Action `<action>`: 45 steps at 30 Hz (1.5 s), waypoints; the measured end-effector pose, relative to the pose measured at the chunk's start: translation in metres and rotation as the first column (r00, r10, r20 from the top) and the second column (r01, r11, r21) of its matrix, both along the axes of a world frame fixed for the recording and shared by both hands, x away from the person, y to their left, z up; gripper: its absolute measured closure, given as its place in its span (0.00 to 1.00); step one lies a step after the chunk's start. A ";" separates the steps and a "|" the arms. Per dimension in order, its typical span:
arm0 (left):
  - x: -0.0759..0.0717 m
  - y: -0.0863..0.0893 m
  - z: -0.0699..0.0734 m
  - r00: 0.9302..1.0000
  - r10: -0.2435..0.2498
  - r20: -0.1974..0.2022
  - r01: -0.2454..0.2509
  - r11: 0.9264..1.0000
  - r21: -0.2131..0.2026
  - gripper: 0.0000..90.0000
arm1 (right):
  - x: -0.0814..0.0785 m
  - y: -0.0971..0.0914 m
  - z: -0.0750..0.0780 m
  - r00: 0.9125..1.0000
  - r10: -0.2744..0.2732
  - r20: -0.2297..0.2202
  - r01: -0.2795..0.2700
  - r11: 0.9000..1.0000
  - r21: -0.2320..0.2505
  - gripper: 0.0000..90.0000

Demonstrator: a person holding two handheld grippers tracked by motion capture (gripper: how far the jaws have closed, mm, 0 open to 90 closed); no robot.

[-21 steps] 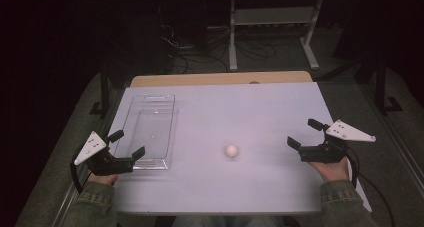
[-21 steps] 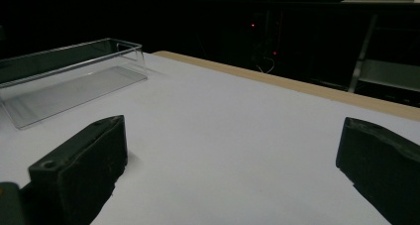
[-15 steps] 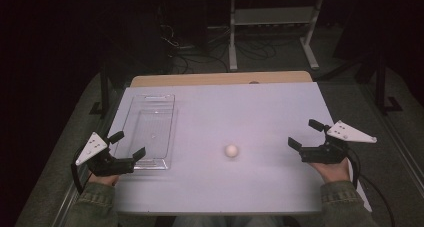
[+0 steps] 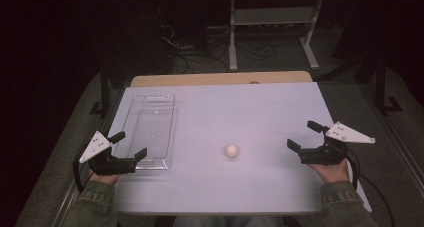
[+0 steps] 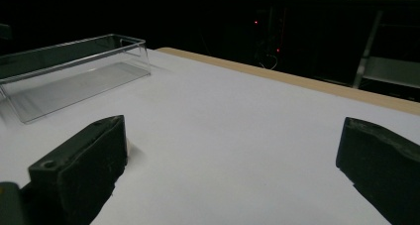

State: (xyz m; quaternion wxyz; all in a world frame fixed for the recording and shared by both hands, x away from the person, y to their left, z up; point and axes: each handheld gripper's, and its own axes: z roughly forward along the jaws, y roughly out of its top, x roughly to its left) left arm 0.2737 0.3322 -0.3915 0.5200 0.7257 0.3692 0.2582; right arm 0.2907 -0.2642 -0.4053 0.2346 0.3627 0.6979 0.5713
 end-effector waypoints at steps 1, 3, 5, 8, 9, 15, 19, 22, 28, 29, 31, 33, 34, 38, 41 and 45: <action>0.000 0.000 0.000 1.000 0.000 0.000 0.000 1.000 0.000 0.00 | 0.000 0.000 0.000 1.000 0.000 0.000 0.000 1.000 0.000 0.00; 0.000 -0.001 0.000 1.000 -0.008 -0.004 0.008 1.000 0.006 0.00 | 0.000 0.002 -0.001 1.000 0.004 0.000 -0.004 1.000 -0.011 0.00; 0.001 -0.001 0.001 1.000 -0.012 -0.004 0.012 1.000 0.011 0.00 | -0.001 0.002 -0.002 1.000 0.009 -0.008 -0.009 1.000 -0.012 0.00; 0.001 -0.001 0.003 1.000 -0.015 -0.008 0.015 1.000 0.015 0.00 | -0.001 0.002 -0.003 1.000 0.006 -0.008 -0.006 1.000 -0.015 0.00; 0.001 -0.001 0.003 1.000 -0.017 -0.009 0.017 1.000 0.020 0.00 | -0.001 0.002 -0.003 1.000 0.005 -0.008 -0.006 1.000 -0.015 0.00; 0.002 -0.003 0.002 0.999 -0.029 -0.022 0.030 0.999 0.043 0.00 | -0.001 0.001 -0.002 1.000 0.005 -0.006 -0.005 1.000 -0.015 0.00; 0.002 -0.004 0.001 0.999 -0.034 -0.025 0.035 0.998 0.049 0.00 | -0.001 0.001 -0.003 1.000 0.005 -0.007 -0.006 1.000 -0.015 0.00; 0.002 -0.005 0.001 0.999 -0.034 -0.027 0.035 0.998 0.049 0.00 | -0.001 0.002 -0.003 1.000 0.006 -0.007 -0.006 1.000 -0.016 0.00; 0.003 -0.005 0.001 0.999 -0.040 -0.033 0.042 0.998 0.056 0.00 | -0.001 0.002 -0.003 1.000 0.003 -0.006 -0.003 1.000 -0.018 0.00; 0.003 -0.005 0.001 0.999 -0.040 -0.033 0.042 0.998 0.056 0.00 | -0.001 0.002 -0.003 1.000 0.003 -0.007 -0.003 1.000 -0.018 0.00; 0.003 -0.006 0.001 0.998 -0.041 -0.036 0.043 0.997 0.058 0.00 | -0.001 0.002 -0.003 1.000 0.003 -0.008 -0.003 1.000 -0.019 0.00; 0.003 -0.006 0.000 0.998 -0.043 -0.038 0.045 0.997 0.059 0.00 | -0.001 0.002 -0.003 1.000 0.003 -0.009 -0.004 1.000 -0.020 0.00; 0.003 -0.006 0.000 0.998 -0.043 -0.038 0.045 0.997 0.059 0.00 | -0.001 0.002 -0.003 1.000 0.003 -0.009 -0.004 1.000 -0.020 0.00; 0.004 -0.007 0.000 0.998 -0.046 -0.041 0.049 0.997 0.064 0.00 | -0.001 0.002 -0.003 1.000 0.006 -0.009 -0.006 1.000 -0.021 0.00; 0.004 -0.007 0.000 0.998 -0.048 -0.045 0.051 0.996 0.071 0.00 | -0.001 0.002 -0.003 1.000 0.004 -0.011 -0.004 1.000 -0.020 0.00; 0.004 -0.009 0.003 0.997 -0.058 -0.049 0.062 0.995 0.082 0.00 | -0.001 0.002 -0.003 1.000 0.006 -0.012 -0.006 1.000 -0.019 0.00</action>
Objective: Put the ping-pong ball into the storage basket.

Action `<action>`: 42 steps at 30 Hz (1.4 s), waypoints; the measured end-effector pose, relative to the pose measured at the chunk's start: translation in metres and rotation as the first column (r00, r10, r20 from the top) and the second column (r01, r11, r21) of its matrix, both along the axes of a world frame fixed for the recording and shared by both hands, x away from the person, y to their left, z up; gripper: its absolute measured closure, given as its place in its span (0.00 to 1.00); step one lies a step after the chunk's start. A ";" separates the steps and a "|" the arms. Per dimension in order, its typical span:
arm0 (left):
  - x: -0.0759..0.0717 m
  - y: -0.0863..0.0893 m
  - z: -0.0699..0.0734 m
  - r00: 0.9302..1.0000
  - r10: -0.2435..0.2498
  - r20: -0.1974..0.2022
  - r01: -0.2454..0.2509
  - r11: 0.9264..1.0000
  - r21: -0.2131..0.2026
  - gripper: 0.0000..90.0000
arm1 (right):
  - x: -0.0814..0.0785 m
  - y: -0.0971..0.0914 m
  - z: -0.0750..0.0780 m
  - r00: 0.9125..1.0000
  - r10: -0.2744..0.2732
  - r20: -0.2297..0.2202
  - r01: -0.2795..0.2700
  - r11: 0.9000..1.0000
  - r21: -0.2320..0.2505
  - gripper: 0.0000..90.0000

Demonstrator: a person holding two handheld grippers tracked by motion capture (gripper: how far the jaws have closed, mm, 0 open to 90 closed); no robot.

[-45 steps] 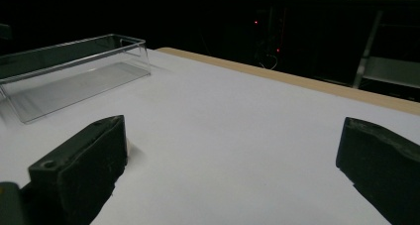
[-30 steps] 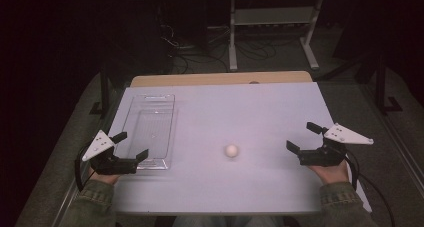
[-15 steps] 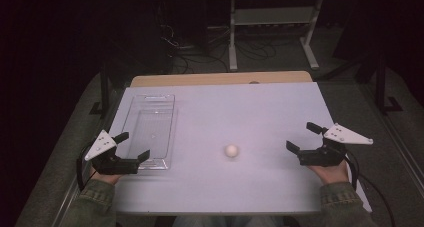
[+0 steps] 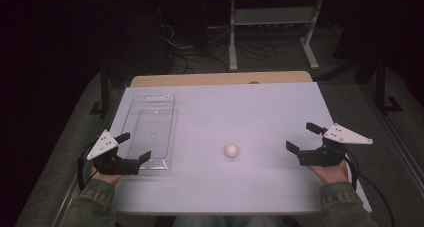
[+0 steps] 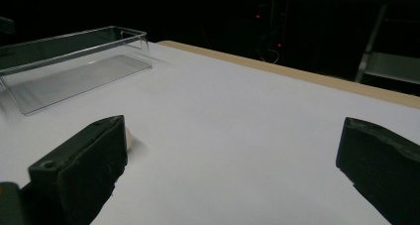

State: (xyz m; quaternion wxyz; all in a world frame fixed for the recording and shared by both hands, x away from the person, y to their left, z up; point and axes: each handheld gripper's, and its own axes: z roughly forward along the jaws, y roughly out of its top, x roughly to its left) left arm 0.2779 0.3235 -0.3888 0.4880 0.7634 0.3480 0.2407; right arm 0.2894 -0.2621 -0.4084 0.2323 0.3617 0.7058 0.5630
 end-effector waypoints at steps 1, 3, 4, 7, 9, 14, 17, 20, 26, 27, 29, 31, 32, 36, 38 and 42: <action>0.000 0.000 0.000 1.000 0.000 0.000 0.000 1.000 0.000 0.00 | 0.000 0.000 0.000 1.000 0.000 0.000 0.000 1.000 0.000 0.00; 0.001 -0.001 0.001 1.000 -0.006 -0.002 0.007 1.000 0.010 0.00 | 0.000 0.000 0.000 1.000 0.003 -0.002 -0.003 1.000 -0.003 0.00; 0.001 -0.002 0.002 1.000 -0.011 -0.001 0.011 1.000 0.019 0.00 | 0.000 0.000 0.000 1.000 0.003 -0.002 -0.003 1.000 -0.004 0.00; 0.003 -0.004 0.005 1.000 -0.023 -0.008 0.023 0.999 0.035 0.00 | 0.000 0.001 -0.001 1.000 0.005 -0.007 -0.005 1.000 -0.006 0.00; 0.004 -0.008 0.007 0.999 -0.040 -0.009 0.040 0.997 0.065 0.00 | 0.000 0.001 -0.001 1.000 0.005 -0.008 -0.006 1.000 -0.008 0.00; 0.007 -0.011 0.011 0.999 -0.051 -0.010 0.051 0.996 0.072 0.00 | 0.000 0.001 -0.001 1.000 0.006 -0.008 -0.006 1.000 -0.006 0.00; 0.008 -0.013 0.014 0.998 -0.059 -0.015 0.060 0.994 0.090 0.00 | 0.001 0.001 -0.001 1.000 0.006 -0.009 -0.006 1.000 -0.005 0.00; 0.010 -0.016 0.019 0.997 -0.076 -0.014 0.077 0.991 0.109 0.00 | 0.001 0.001 -0.001 1.000 0.008 -0.009 -0.008 1.000 -0.007 0.00; 0.013 -0.022 0.026 0.995 -0.098 -0.018 0.100 0.986 0.132 0.00 | 0.000 0.002 -0.001 1.000 0.015 -0.006 -0.016 1.000 -0.008 0.00; 0.013 -0.023 0.028 0.994 -0.105 -0.019 0.107 0.984 0.140 0.00 | 0.000 0.002 -0.001 1.000 0.016 -0.007 -0.016 1.000 -0.009 0.00; 0.015 -0.025 0.031 0.993 -0.116 -0.021 0.118 0.981 0.153 0.00 | 0.000 0.003 -0.001 1.000 0.017 -0.009 -0.017 1.000 -0.009 0.00; 0.016 -0.027 0.032 0.992 -0.121 -0.023 0.123 0.980 0.159 0.00 | 0.000 0.003 -0.001 1.000 0.016 -0.009 -0.017 1.000 -0.010 0.00; 0.016 -0.028 0.034 0.992 -0.125 -0.023 0.127 0.979 0.161 0.00 | 0.000 0.003 -0.001 1.000 0.016 -0.009 -0.016 1.000 -0.010 0.00; 0.019 -0.032 0.038 0.990 -0.141 -0.020 0.142 0.973 0.180 0.00 | 0.000 0.002 -0.001 1.000 0.017 -0.009 -0.017 1.000 -0.010 0.00; 0.020 -0.033 0.039 0.989 -0.144 -0.019 0.145 0.971 0.190 0.00 | 0.000 0.002 -0.001 1.000 0.017 -0.009 -0.017 1.000 -0.010 0.00; 0.027 -0.038 0.045 0.987 -0.158 -0.024 0.160 0.967 0.198 0.00 | 0.000 0.003 -0.001 1.000 0.020 -0.011 -0.020 1.000 -0.011 0.00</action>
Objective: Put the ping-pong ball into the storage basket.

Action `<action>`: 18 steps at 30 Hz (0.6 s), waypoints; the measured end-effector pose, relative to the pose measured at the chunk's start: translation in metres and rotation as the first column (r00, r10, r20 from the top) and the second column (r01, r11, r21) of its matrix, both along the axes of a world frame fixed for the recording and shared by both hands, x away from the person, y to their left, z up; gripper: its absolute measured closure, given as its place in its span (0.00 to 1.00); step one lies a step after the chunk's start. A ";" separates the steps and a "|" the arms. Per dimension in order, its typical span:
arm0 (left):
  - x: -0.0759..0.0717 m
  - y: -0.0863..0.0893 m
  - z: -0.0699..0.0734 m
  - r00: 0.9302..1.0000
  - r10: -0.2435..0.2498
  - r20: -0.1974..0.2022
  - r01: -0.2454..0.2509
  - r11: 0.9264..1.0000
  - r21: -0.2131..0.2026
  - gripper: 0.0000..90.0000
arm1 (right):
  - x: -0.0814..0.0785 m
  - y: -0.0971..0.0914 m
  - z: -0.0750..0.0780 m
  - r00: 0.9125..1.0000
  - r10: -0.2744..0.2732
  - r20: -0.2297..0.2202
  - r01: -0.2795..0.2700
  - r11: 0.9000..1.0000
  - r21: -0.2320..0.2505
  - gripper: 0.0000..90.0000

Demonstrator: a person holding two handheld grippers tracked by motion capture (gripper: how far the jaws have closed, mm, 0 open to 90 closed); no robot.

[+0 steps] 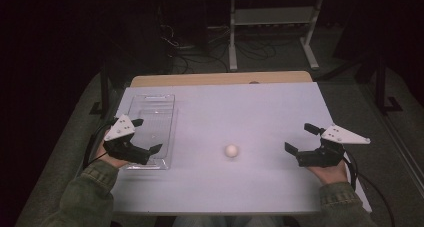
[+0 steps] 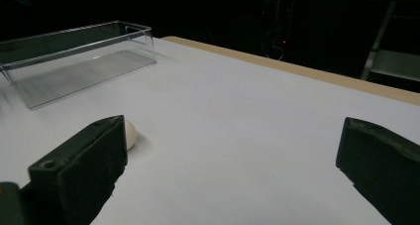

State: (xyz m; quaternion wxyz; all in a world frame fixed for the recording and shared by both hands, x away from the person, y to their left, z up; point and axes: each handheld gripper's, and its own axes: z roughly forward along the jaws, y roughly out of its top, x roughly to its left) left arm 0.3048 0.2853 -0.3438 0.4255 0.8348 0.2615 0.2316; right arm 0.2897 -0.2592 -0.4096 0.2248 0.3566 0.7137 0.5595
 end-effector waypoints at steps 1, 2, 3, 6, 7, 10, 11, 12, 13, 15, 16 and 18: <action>0.001 -0.001 0.001 1.000 -0.003 0.000 0.003 1.000 0.001 0.00 | 0.000 0.000 0.000 1.000 0.001 0.000 -0.001 1.000 0.000 0.00; 0.002 -0.001 0.002 1.000 -0.008 -0.002 0.008 1.000 0.001 0.00 | 0.000 0.000 0.000 1.000 0.001 -0.001 -0.001 1.000 0.001 0.00; 0.002 -0.001 0.002 1.000 -0.008 -0.002 0.008 1.000 0.001 0.00 | 0.000 0.000 0.000 1.000 0.001 -0.001 -0.001 1.000 0.001 0.00; 0.005 -0.004 0.004 1.000 -0.019 -0.016 0.019 1.000 0.012 0.00 | 0.000 0.000 0.000 1.000 0.004 -0.001 -0.004 1.000 0.001 0.00; 0.005 -0.004 0.004 1.000 -0.019 -0.016 0.019 1.000 0.012 0.00 | 0.000 0.000 0.000 1.000 0.004 -0.001 -0.004 1.000 0.001 0.00; 0.007 -0.008 0.007 0.999 -0.032 -0.019 0.033 0.999 0.020 0.00 | 0.000 0.000 0.000 1.000 0.004 -0.002 -0.004 1.000 0.001 0.00; 0.008 -0.008 0.008 0.999 -0.039 -0.021 0.040 0.999 0.023 0.00 | 0.000 0.000 0.000 1.000 0.004 -0.003 -0.004 1.000 0.001 0.00; 0.009 -0.009 0.009 0.998 -0.049 -0.028 0.050 0.999 0.021 0.00 | 0.000 0.000 0.000 1.000 0.005 -0.003 -0.005 1.000 0.002 0.00; 0.010 -0.011 0.010 0.998 -0.057 -0.033 0.058 0.998 0.025 0.00 | 0.000 0.000 0.000 1.000 0.005 -0.003 -0.005 1.000 0.003 0.00; 0.011 -0.013 0.011 0.997 -0.066 -0.037 0.067 0.997 0.032 0.00 | 0.000 0.000 -0.001 1.000 0.005 -0.004 -0.005 1.000 0.004 0.00; 0.012 -0.014 0.013 0.997 -0.072 -0.039 0.073 0.997 0.038 0.00 | 0.000 0.000 -0.001 1.000 0.006 -0.004 -0.006 1.000 0.004 0.00; 0.013 -0.016 0.015 0.996 -0.077 -0.041 0.079 0.996 0.042 0.00 | 0.000 0.000 -0.001 1.000 0.005 -0.005 -0.005 1.000 0.005 0.00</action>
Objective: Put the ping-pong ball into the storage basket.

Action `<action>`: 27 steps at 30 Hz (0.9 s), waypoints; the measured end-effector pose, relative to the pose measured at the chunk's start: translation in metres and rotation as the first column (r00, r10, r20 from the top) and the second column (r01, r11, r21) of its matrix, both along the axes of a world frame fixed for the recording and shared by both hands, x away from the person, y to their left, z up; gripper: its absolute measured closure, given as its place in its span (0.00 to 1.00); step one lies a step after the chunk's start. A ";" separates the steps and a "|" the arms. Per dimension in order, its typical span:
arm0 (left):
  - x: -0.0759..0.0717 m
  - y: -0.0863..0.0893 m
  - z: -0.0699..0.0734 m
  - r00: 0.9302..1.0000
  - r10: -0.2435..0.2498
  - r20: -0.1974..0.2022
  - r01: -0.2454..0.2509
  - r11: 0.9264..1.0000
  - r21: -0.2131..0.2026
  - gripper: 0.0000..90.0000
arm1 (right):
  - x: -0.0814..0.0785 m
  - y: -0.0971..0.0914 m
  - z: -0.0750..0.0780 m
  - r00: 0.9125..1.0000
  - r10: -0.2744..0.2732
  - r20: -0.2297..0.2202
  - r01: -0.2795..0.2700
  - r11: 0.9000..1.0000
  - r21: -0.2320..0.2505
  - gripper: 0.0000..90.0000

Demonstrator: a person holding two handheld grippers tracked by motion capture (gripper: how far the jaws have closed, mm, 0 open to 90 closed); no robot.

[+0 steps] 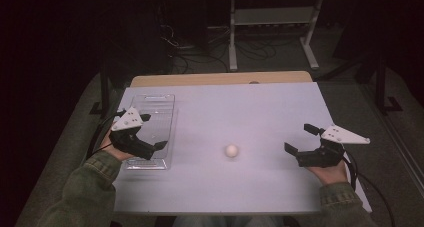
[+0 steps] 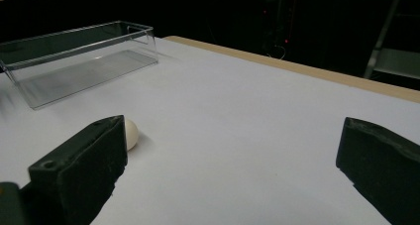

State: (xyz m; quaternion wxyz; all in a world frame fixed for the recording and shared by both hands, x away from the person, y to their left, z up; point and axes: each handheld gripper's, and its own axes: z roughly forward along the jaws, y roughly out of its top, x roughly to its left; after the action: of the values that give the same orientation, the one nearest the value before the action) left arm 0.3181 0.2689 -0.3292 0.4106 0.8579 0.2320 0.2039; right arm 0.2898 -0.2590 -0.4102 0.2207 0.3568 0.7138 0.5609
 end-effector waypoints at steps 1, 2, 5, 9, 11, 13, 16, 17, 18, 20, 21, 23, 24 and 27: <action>0.001 -0.002 0.001 1.000 -0.005 -0.002 0.005 1.000 0.001 0.00 | 0.000 0.000 0.000 1.000 0.001 0.000 -0.001 1.000 0.001 0.00; 0.002 -0.003 0.002 1.000 -0.010 0.000 0.010 1.000 0.003 0.00 | 0.000 0.000 0.000 1.000 0.001 -0.001 -0.001 1.000 0.001 0.00; 0.004 -0.006 0.005 1.000 -0.016 -0.004 0.016 1.000 0.007 0.00 | 0.000 0.000 0.000 1.000 0.002 0.000 -0.002 1.000 0.002 0.00; 0.007 -0.009 0.007 1.000 -0.023 -0.007 0.023 1.000 0.019 0.00 | 0.000 -0.001 0.000 1.000 0.002 0.003 -0.002 1.000 0.003 0.00; 0.009 -0.011 0.008 1.000 -0.028 -0.009 0.028 0.999 0.022 0.00 | 0.000 -0.001 0.000 1.000 0.002 0.003 -0.002 1.000 0.004 0.00; 0.011 -0.015 0.009 0.999 -0.043 -0.018 0.043 0.999 0.030 0.00 | 0.000 0.000 0.000 1.000 0.002 0.002 -0.002 1.000 0.003 0.00; 0.012 -0.018 0.009 0.998 -0.057 -0.028 0.058 0.998 0.037 0.00 | 0.000 0.000 0.000 1.000 0.003 0.002 -0.003 1.000 0.004 0.00; 0.012 -0.018 0.009 0.998 -0.057 -0.028 0.058 0.998 0.037 0.00 | 0.000 0.000 0.000 1.000 0.003 0.002 -0.003 1.000 0.004 0.00; 0.013 -0.020 0.009 0.998 -0.062 -0.033 0.063 0.997 0.044 0.00 | 0.000 0.000 0.000 1.000 0.002 0.001 -0.002 1.000 0.005 0.00; 0.014 -0.021 0.009 0.997 -0.065 -0.034 0.067 0.997 0.050 0.00 | -0.001 0.000 0.000 1.000 0.002 0.000 -0.002 1.000 0.004 0.00; 0.014 -0.022 0.010 0.997 -0.067 -0.035 0.068 0.997 0.048 0.00 | -0.001 0.000 0.000 1.000 0.002 0.000 -0.002 1.000 0.004 0.00; 0.015 -0.024 0.010 0.997 -0.073 -0.037 0.075 0.996 0.057 0.00 | -0.001 0.000 0.000 1.000 0.002 0.000 -0.002 1.000 0.004 0.00; 0.015 -0.025 0.011 0.997 -0.073 -0.038 0.076 0.995 0.058 0.00 | -0.001 0.000 0.000 1.000 0.002 0.000 -0.002 1.000 0.005 0.00; 0.017 -0.030 0.012 0.995 -0.086 -0.042 0.089 0.993 0.074 0.00 | -0.001 0.000 0.000 1.000 0.002 -0.004 -0.002 1.000 0.005 0.00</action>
State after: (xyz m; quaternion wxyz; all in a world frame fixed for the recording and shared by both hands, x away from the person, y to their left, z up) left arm 0.3348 0.2393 -0.3173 0.3819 0.8859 0.1941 0.1778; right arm 0.2888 -0.2592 -0.4105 0.2178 0.3576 0.7131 0.5623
